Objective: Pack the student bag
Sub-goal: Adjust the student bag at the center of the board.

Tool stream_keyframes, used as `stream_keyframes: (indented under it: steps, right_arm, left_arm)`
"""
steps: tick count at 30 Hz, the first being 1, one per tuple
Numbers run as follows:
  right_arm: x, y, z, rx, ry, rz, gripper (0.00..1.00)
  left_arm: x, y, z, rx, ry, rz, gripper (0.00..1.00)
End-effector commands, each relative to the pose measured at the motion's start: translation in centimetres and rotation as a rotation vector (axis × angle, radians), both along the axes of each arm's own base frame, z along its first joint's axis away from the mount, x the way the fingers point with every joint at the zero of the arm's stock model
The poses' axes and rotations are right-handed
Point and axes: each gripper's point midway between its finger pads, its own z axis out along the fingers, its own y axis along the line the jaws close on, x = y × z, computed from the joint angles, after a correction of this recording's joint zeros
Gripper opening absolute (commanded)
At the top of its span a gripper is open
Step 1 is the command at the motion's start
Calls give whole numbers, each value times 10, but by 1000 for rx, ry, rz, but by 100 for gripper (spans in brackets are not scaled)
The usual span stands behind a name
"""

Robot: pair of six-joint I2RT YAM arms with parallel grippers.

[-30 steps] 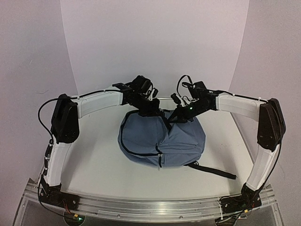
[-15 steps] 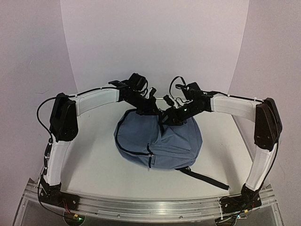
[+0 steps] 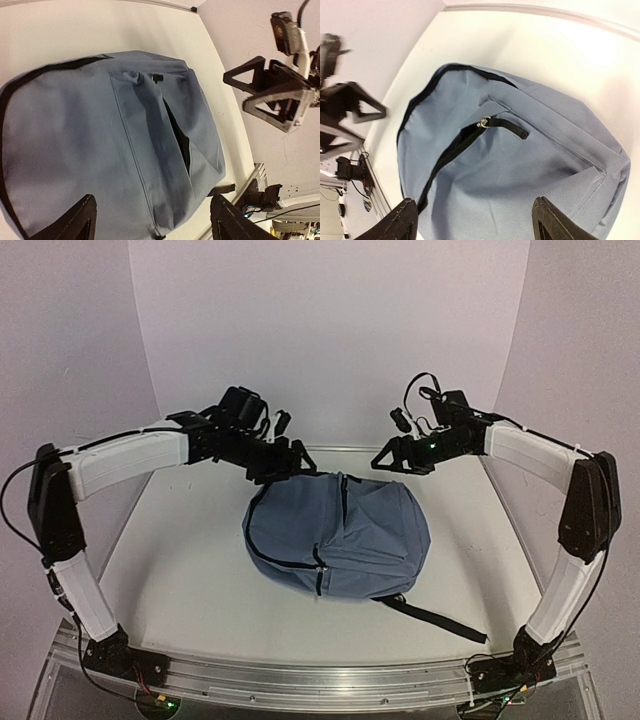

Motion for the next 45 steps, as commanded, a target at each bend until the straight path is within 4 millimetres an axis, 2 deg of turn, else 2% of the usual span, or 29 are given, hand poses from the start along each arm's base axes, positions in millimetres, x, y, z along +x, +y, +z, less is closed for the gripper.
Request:
stream_keyframes:
  steps: [1,5,7,9,13,16,20,22,25,27,31,35,38,41,42,45]
  right_arm:
    - [10,-9,-33,-125,-7,11,79]
    - [13,-12,-56,-174,13,39,79]
    - [10,-13,-66,-184,38,52,80]
    - [7,-13,-76,-192,62,66,80]
    - [-9,-11,-92,-173,130,101,79]
    - [-29,-9,-103,-134,202,128,77]
    - [-53,-12,-108,-108,258,145,76]
    - [-63,-13,-109,-98,277,152,75]
    - [-82,-13,-109,-70,310,175,74]
    - [-96,-10,-112,-58,332,201,73]
    - [-127,10,-113,-57,341,287,72]
    - [-165,45,-108,-66,311,434,72]
    - [-195,74,-100,-52,289,548,71]
    - [-211,98,-80,-6,263,626,71]
    - [-210,103,-69,16,249,634,71]
    - [-193,105,-39,30,155,598,72]
  left_arm:
    - [-48,12,-4,-1,20,24,79]
    - [-112,11,-46,33,146,-26,80]
    - [-137,11,-64,23,215,-39,79]
    - [-153,16,-81,12,283,-21,79]
    - [-166,31,-107,19,355,39,78]
    - [-160,35,-115,30,347,82,78]
    - [-130,33,-119,25,312,126,79]
    - [-107,34,-123,-9,315,154,78]
    - [-78,45,-136,-10,307,197,76]
    - [-57,51,-136,-3,282,207,75]
    - [-8,67,-129,3,228,223,73]
    - [51,84,-120,-16,191,238,72]
    - [86,85,-113,-9,154,213,72]
    - [115,87,-109,22,127,202,72]
    - [120,90,-108,23,126,203,72]
    - [127,98,-86,26,74,217,73]
